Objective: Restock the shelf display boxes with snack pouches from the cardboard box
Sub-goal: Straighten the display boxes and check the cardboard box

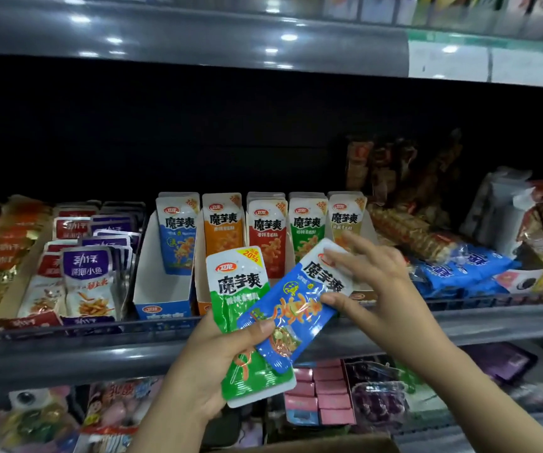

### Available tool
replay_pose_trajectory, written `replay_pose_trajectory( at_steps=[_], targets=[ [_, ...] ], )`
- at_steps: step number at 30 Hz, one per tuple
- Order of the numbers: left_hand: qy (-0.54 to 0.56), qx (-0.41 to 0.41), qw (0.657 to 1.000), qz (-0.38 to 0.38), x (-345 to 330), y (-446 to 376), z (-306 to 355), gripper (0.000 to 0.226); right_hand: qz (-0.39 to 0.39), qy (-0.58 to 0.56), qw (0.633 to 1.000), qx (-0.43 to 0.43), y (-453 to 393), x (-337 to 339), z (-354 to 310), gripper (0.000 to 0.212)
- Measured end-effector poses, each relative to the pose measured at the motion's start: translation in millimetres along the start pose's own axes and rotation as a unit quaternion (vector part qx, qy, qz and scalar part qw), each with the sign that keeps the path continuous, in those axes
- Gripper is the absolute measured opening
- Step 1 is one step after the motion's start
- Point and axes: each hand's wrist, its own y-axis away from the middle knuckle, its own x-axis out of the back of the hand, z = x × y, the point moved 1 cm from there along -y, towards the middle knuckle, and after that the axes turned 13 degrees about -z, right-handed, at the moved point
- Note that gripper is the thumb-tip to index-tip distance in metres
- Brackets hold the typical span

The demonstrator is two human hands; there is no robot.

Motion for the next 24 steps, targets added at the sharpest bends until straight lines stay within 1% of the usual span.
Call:
replay_pose_trajectory(
  at_steps=[1,2,3,4,5,6,7,8,10,11,12,14,16,18,20,22,24],
  targets=[
    [-0.007,-0.011,1.0,0.013,1,0,0,0.041,0.0,-0.02,0.999,-0.029,-5,-1,0,0.071],
    [-0.015,-0.018,0.999,0.027,3,0,0,0.042,-0.011,-0.068,0.996,-0.062,-10,-1,-3,0.08],
    [-0.025,-0.025,0.998,0.043,6,-1,1,0.044,-0.027,-0.137,0.985,-0.1,-16,-3,-3,0.086],
    [-0.036,-0.031,0.997,0.057,8,-1,1,0.047,-0.047,-0.214,0.966,-0.133,-22,-5,-3,0.088],
    [-0.049,-0.036,0.996,0.07,11,0,2,0.05,-0.069,-0.291,0.941,-0.156,-28,-9,-3,0.083],
    [-0.06,-0.041,0.994,0.083,13,0,4,0.053,-0.09,-0.351,0.916,-0.175,-34,-12,-2,0.071],
    [-0.068,-0.048,0.992,0.095,15,1,5,0.054,-0.107,-0.384,0.898,-0.186,-40,-15,-3,0.059],
    [-0.076,-0.055,0.99,0.107,17,1,7,0.054,-0.12,-0.392,0.892,-0.19,-47,-18,-4,0.048],
    [-0.091,-0.068,0.984,0.137,20,2,11,0.051,-0.133,-0.388,0.895,-0.175,-61,-24,-10,0.032],
    [-0.096,-0.076,0.98,0.154,24,3,12,0.046,-0.132,-0.385,0.898,-0.165,-70,-27,-13,0.028],
    [-0.101,-0.081,0.976,0.174,29,3,14,0.039,-0.126,-0.381,0.902,-0.158,-80,-28,-18,0.028],
    [-0.097,-0.08,0.969,0.214,39,5,20,0.026,-0.104,-0.361,0.914,-0.153,-104,-33,-26,0.036],
    [-0.077,-0.075,0.968,0.227,47,8,29,0.019,-0.089,-0.31,0.937,-0.137,-130,-37,-37,0.041],
    [-0.048,-0.073,0.97,0.228,56,11,36,0.018,-0.073,-0.247,0.96,-0.106,-156,-41,-50,0.04],
    [-0.026,-0.073,0.969,0.234,63,16,41,0.017,-0.059,-0.221,0.971,-0.069,-180,-46,-64,0.042],
    [-0.018,-0.077,0.97,0.229,69,18,43,0.024,-0.059,-0.154,0.985,-0.042,-202,-55,-76,0.05],
    [-0.019,-0.082,0.969,0.231,76,20,44,0.032,-0.074,-0.089,0.993,-0.028,-220,-66,-87,0.058]
  ],
)
